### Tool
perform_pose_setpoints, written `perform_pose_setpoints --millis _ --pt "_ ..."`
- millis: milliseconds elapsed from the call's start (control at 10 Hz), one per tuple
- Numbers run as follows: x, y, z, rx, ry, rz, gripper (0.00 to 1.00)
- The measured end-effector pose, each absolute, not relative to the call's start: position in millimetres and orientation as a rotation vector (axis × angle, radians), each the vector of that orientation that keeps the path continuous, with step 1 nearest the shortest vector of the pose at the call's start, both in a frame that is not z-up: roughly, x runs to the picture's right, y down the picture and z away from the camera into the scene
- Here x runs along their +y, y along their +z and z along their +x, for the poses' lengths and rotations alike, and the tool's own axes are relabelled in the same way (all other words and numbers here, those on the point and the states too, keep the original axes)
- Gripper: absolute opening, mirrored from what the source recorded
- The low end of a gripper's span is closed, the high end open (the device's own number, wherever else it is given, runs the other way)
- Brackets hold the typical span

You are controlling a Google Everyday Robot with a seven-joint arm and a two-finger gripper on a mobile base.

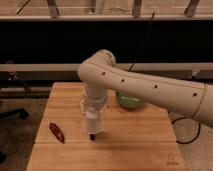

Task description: Place the ceramic cup over the eraser

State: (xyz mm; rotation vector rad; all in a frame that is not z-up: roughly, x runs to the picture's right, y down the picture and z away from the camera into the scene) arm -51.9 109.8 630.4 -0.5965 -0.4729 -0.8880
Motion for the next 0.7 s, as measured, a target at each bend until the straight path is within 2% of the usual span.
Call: perform_pose_setpoints --millis 700 --pt "134 663 -56 -0.488 -0.905 -0.631 0.01"
